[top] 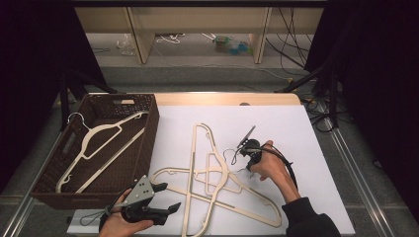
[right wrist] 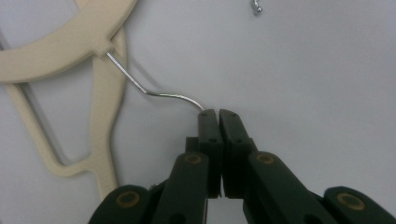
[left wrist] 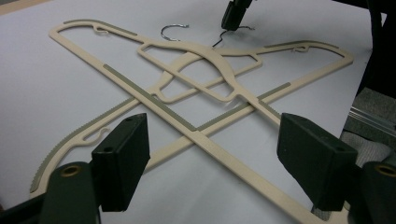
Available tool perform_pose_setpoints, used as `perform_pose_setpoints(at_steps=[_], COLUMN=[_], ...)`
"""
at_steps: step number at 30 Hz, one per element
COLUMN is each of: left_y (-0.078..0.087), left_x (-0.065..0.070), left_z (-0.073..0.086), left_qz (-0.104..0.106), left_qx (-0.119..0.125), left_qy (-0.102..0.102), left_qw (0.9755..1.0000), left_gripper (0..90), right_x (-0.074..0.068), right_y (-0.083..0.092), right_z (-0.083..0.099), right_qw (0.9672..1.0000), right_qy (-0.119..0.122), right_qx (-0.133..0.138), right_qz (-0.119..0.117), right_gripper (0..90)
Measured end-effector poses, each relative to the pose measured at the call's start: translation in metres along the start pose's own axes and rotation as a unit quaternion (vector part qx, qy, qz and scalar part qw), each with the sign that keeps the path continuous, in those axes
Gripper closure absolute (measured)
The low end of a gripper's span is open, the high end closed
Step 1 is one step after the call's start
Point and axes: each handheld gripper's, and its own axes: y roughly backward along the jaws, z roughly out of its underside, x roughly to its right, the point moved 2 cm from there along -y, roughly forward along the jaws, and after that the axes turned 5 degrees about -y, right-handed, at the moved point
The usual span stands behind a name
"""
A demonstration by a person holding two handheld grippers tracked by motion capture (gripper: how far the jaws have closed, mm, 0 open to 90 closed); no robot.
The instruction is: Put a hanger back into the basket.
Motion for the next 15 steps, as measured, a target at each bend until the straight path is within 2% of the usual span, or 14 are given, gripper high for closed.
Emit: perform_pose_setpoints(at_steps=[1, 3, 4, 6, 8, 11, 12, 13, 14, 15], left_y=[-0.001, -0.002, -0.003, -0.005, -0.006, -0.007, -0.008, -0.011, -0.018, -0.018], left_x=[0.001, 0.001, 0.001, 0.002, 0.001, 0.000, 0.001, 0.001, 0.000, 0.000], left_z=[0.000, 0.000, -0.001, -0.001, -0.001, -0.002, -0.003, -0.003, -0.006, -0.006], left_qz=[0.003, 0.004, 0.006, 0.003, 0.009, 0.004, 0.002, 0.003, 0.003, 0.003], left_qx=[0.001, -0.003, -0.002, -0.005, -0.005, -0.005, -0.003, 0.000, -0.007, -0.007], left_qy=[0.002, -0.001, -0.002, -0.003, -0.010, -0.011, -0.001, -0.004, -0.011, -0.011], left_qw=[1.0000, 1.0000, 1.0000, 1.0000, 0.9999, 0.9999, 1.0000, 1.0000, 0.9999, 0.9999], left_gripper=[25.5, 25.5, 25.5, 25.6, 25.6, 25.8, 25.8, 25.8, 25.8, 25.9], right_x=[0.002, 0.001, 0.002, 0.004, 0.004, 0.002, 0.002, 0.002, 0.002, 0.002], right_y=[0.000, 0.001, 0.001, 0.000, -0.001, 0.003, 0.005, 0.006, 0.008, 0.008], right_z=[0.000, 0.000, 0.000, 0.001, 0.001, 0.000, 0.000, 0.000, -0.001, -0.001], right_qw=[0.9999, 1.0000, 0.9998, 0.9998, 0.9998, 0.9997, 0.9997, 0.9996, 0.9995, 0.9995], right_qy=[0.010, 0.002, 0.016, 0.019, 0.021, 0.023, 0.022, 0.023, 0.027, 0.027], right_qx=[0.007, 0.001, 0.009, 0.001, 0.001, 0.005, 0.010, 0.014, 0.017, 0.017], right_qz=[0.001, -0.003, 0.000, -0.008, -0.004, -0.004, -0.003, 0.000, -0.001, -0.001], right_gripper=[89.3, 89.2, 89.2, 89.2, 89.2, 89.2, 89.2, 89.2, 89.3, 89.3])
